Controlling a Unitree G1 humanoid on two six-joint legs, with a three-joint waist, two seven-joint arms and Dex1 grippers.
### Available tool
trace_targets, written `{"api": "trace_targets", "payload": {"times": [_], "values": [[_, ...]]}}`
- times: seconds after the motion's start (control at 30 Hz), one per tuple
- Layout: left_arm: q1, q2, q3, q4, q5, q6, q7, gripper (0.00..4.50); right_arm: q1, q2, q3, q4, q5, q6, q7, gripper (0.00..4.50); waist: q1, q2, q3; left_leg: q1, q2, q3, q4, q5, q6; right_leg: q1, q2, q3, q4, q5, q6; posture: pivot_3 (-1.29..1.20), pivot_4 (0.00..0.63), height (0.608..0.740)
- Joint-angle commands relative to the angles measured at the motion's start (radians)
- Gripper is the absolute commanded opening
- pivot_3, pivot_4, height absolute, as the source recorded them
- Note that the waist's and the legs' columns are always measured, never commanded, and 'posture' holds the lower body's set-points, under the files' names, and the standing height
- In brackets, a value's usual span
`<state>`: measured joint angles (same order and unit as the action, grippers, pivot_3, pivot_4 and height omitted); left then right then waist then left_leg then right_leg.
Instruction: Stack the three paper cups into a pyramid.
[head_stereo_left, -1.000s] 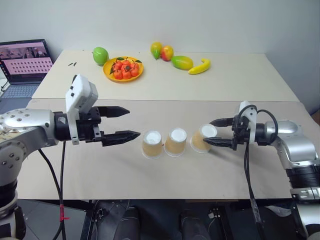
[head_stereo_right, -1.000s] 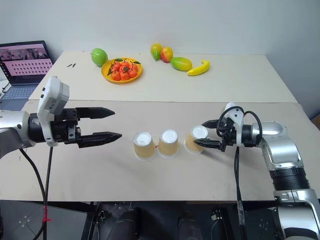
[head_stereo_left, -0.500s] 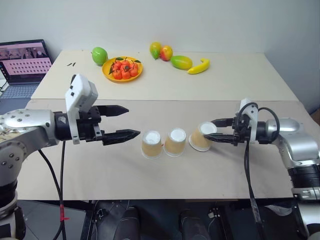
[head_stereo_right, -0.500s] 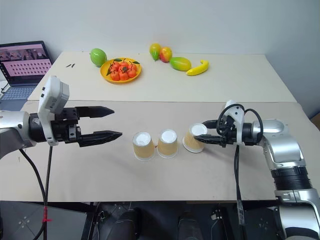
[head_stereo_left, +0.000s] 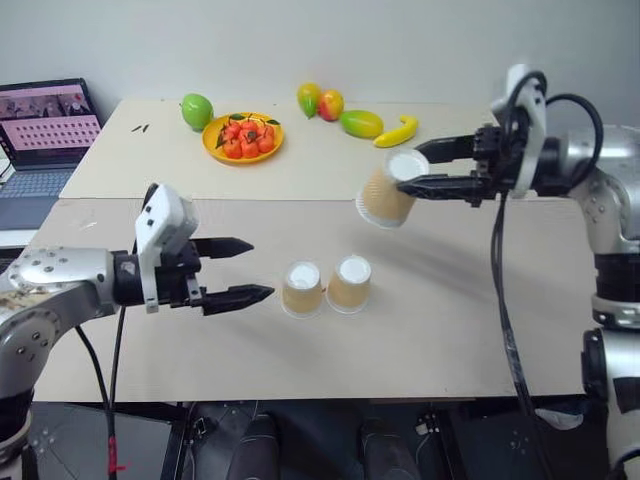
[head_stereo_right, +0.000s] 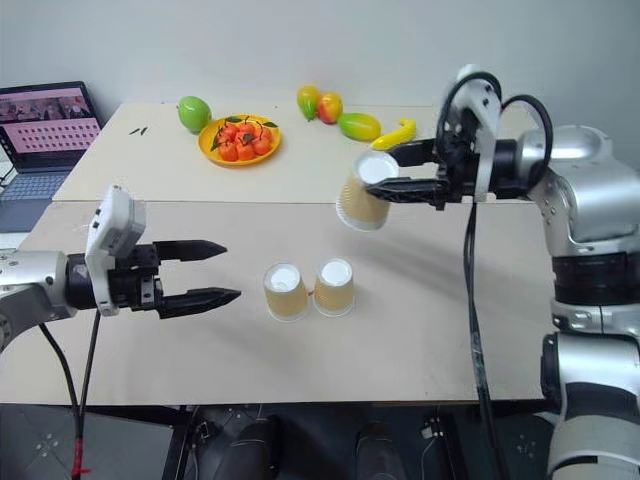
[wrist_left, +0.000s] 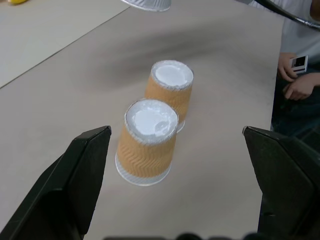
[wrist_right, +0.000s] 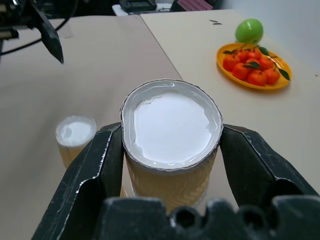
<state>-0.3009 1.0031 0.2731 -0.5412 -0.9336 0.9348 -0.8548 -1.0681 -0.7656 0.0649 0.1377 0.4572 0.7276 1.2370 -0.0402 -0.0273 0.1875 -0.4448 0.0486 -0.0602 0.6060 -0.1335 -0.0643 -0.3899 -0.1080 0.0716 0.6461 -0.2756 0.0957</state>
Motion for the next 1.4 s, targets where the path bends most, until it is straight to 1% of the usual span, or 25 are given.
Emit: {"api": "trace_targets", "payload": {"times": [0.03,0.3,0.47,0.57,0.7,0.93,1.3,1.33,1.37,1.4], "values": [[-0.003,-0.008,0.011,-0.030,0.020,-0.045,0.006,4.50,-0.074,0.027,0.000,-0.011,0.054,0.099,0.011,2.66,0.003,0.000,0.000,0.000,0.000,0.000,0.000,0.000,0.000,0.000,0.000,0.000,0.000,0.000,0.000,0.00,0.150,0.732],[0.004,-0.036,-0.013,-0.037,0.039,-0.070,0.024,4.50,-0.095,0.071,0.093,-0.057,0.053,0.191,0.040,2.66,0.000,0.000,0.000,0.000,0.000,0.000,0.000,0.000,0.000,-0.001,0.000,0.000,0.000,0.000,0.000,0.00,0.150,0.732],[-0.005,-0.056,-0.035,-0.029,0.064,-0.094,0.028,4.50,-0.067,0.089,0.117,-0.125,0.070,0.214,0.042,2.66,-0.001,0.000,0.000,0.000,0.000,0.000,0.000,0.000,0.000,-0.001,0.000,0.000,0.001,0.000,0.000,0.00,0.150,0.732],[-0.023,-0.075,-0.044,-0.012,0.078,-0.105,0.044,4.50,-0.036,0.077,0.135,-0.159,0.055,0.204,0.043,2.66,0.001,0.000,0.000,0.000,0.000,0.000,0.000,0.000,0.000,-0.001,0.000,0.000,0.001,0.000,0.000,0.00,0.150,0.732],[-0.029,-0.081,-0.056,-0.006,0.097,-0.117,0.045,4.50,-0.020,0.088,0.136,-0.176,0.059,0.219,0.014,2.66,0.000,0.000,0.000,0.000,0.000,0.000,0.000,0.000,0.000,-0.001,0.000,0.000,0.001,0.000,0.000,0.00,0.150,0.732],[-0.050,-0.097,-0.076,-0.005,0.117,-0.117,0.053,4.50,0.015,0.087,0.160,-0.186,0.029,0.157,0.025,2.66,0.000,0.000,0.000,0.000,0.000,0.000,0.000,0.000,0.000,-0.001,0.000,0.000,0.001,0.000,0.000,0.00,0.150,0.732],[-0.053,-0.100,-0.080,0.003,0.136,-0.126,0.052,4.50,0.024,0.106,0.178,-0.156,-0.013,0.102,0.020,2.66,-0.002,0.000,0.000,0.000,0.000,0.000,0.000,0.000,0.000,-0.001,0.000,0.000,0.001,0.000,0.000,0.00,0.150,0.732],[-0.053,-0.101,-0.081,0.003,0.137,-0.127,0.052,4.50,0.024,0.107,0.176,-0.157,-0.010,0.106,0.021,3.65,-0.002,0.000,0.000,0.000,0.000,0.000,0.000,0.000,0.000,-0.001,0.000,0.000,0.001,0.000,0.000,0.00,0.150,0.732],[-0.052,-0.102,-0.082,0.004,0.139,-0.128,0.053,4.50,0.024,0.108,0.175,-0.157,-0.008,0.109,0.022,3.88,-0.002,0.000,0.000,0.000,0.000,0.000,0.000,0.000,0.000,-0.001,0.000,0.000,0.001,0.000,0.000,0.00,0.150,0.732],[-0.052,-0.103,-0.082,0.005,0.140,-0.129,0.052,4.50,0.023,0.108,0.173,-0.158,-0.005,0.115,0.021,4.21,-0.002,0.000,0.000,0.000,0.000,0.000,0.000,0.000,0.000,-0.001,0.000,0.000,0.001,0.000,0.000,0.00,0.150,0.732]]}}
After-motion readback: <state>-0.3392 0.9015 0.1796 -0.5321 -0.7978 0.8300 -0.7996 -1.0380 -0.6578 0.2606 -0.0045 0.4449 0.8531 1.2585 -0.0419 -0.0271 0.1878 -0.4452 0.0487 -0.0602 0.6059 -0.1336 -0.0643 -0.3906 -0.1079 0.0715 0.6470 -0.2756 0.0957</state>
